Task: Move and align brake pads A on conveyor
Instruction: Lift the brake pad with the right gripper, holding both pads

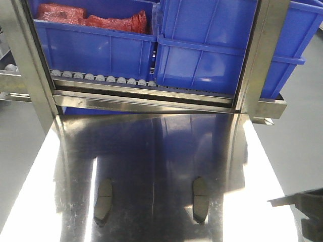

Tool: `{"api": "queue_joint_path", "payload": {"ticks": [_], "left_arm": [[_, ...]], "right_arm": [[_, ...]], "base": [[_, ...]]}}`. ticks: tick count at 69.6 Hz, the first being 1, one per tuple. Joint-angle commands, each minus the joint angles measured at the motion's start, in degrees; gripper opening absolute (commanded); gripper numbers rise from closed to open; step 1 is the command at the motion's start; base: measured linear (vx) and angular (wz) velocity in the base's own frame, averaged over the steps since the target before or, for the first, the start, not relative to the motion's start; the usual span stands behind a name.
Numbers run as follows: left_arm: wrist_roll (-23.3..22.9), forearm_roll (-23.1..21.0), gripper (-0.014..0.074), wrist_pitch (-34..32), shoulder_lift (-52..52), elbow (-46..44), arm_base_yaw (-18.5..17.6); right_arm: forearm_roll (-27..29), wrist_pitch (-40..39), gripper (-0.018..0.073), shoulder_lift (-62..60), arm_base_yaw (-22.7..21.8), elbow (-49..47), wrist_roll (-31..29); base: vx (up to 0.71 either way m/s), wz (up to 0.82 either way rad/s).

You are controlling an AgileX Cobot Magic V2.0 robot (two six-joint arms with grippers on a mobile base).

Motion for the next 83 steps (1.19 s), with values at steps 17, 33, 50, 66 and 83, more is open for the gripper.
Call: {"api": "queue_joint_path", "payload": {"ticks": [17, 33, 50, 66, 83], "left_arm": [[-0.5, 1.1, -0.0006, -4.4, 0.8, -1.5, 0.0], [-0.5, 1.1, -0.0006, -4.4, 0.8, -1.5, 0.0], [-0.5, 1.1, -0.0006, -4.4, 0.8, -1.5, 0.0], [-0.5, 1.1, -0.0006, -4.4, 0.8, -1.5, 0.0], [-0.5, 1.1, -0.0006, -4.4, 0.8, -1.5, 0.0]], "right_arm": [[0.2, -4.2, -0.0012, -4.1, -0.1, -0.3, -0.7], [0.2, -4.3, -0.0012, -4.1, -0.1, -0.3, -0.7], [0.2, -4.3, -0.0012, -4.1, -0.1, -0.3, -0.7], [0.2, -4.3, -0.0012, -4.1, -0.1, -0.3, -0.7], [0.2, -4.2, -0.0012, -4.1, -0.1, -0.3, -0.7]], "base": [[0.0, 0.0], [0.0, 0.0], [0.0, 0.0], [0.0, 0.0], [0.0, 0.0]]}}
